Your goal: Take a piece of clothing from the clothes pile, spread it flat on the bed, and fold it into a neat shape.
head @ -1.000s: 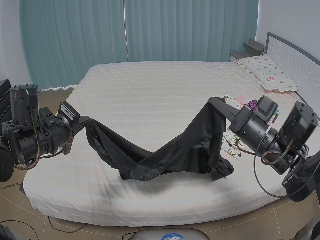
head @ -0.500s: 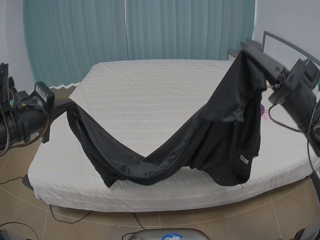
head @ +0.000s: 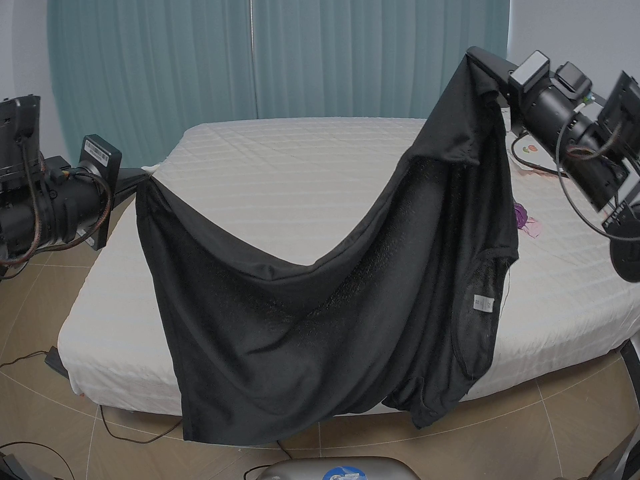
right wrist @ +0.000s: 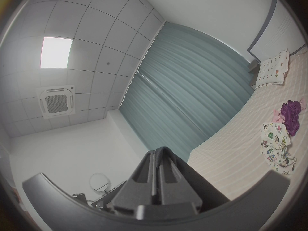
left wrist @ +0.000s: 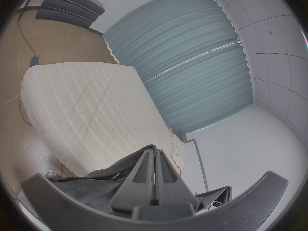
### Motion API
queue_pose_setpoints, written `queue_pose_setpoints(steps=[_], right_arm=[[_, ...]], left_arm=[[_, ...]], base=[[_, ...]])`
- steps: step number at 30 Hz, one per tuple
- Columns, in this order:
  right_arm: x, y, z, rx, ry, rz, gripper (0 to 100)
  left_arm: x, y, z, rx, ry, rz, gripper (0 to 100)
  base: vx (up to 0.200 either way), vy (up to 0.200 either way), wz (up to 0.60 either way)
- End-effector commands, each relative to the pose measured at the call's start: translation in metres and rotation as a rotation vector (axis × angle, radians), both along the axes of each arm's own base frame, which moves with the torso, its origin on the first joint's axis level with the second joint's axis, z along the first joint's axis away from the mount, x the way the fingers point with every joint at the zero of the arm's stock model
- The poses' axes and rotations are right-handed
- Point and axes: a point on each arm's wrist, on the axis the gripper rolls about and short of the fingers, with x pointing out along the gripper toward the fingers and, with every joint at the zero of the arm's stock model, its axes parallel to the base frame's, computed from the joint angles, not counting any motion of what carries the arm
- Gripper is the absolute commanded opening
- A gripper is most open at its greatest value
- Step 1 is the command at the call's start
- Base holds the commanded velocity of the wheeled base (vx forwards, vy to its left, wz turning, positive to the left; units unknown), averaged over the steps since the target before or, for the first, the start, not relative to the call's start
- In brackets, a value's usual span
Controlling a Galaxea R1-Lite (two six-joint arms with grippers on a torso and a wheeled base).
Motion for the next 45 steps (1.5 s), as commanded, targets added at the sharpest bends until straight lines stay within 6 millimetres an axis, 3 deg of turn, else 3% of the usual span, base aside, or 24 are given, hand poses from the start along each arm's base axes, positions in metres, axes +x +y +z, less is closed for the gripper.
queue_pose_setpoints(steps=[1, 11, 19, 27, 32, 35, 36, 39, 40, 45], right_arm=[[0.063, 0.01, -0.044, -0.048, 0.101, -0.042, 0], [0.09, 0.018, -0.065, -0.082, 0.119, -0.052, 0], [0.113, 0.025, -0.107, -0.118, 0.209, -0.066, 0], [0.14, 0.028, -0.141, -0.129, 0.272, -0.119, 0], [0.156, 0.036, -0.192, -0.173, 0.378, -0.131, 0], [0.17, 0.038, -0.212, -0.175, 0.4, -0.169, 0], [0.177, 0.04, -0.226, -0.183, 0.421, -0.182, 100], [0.185, 0.045, -0.242, -0.199, 0.448, -0.178, 100], [0.187, 0.047, -0.258, -0.22, 0.485, -0.177, 100], [0.192, 0.039, -0.289, -0.317, 0.584, -0.248, 100]], left_arm=[[0.053, -0.002, -0.027, 0.017, 0.087, 0.04, 0], [0.108, -0.002, -0.043, 0.016, 0.085, 0.078, 0], [0.154, -0.009, -0.092, 0.041, 0.198, 0.078, 0], [0.196, -0.012, -0.133, 0.039, 0.258, 0.101, 0], [0.218, -0.012, -0.157, 0.042, 0.278, 0.111, 0], [0.231, -0.007, -0.169, 0.039, 0.286, 0.125, 0], [0.239, -0.005, -0.177, 0.038, 0.291, 0.13, 100], [0.252, -0.001, -0.192, 0.024, 0.305, 0.153, 100], [0.259, 0.0, -0.202, 0.002, 0.317, 0.169, 100], [0.27, 0.014, -0.214, -0.017, 0.354, 0.22, 100]], base=[[0.2, 0.0, 0.0], [0.2, 0.0, 0.0], [0.2, 0.0, 0.0], [0.0, 0.0, 0.0], [0.0, 0.0, 0.0], [0.0, 0.0, 0.0], [0.0, 0.0, 0.0], [0.0, 0.0, 0.0], [0.0, 0.0, 0.0], [0.0, 0.0, 0.0]])
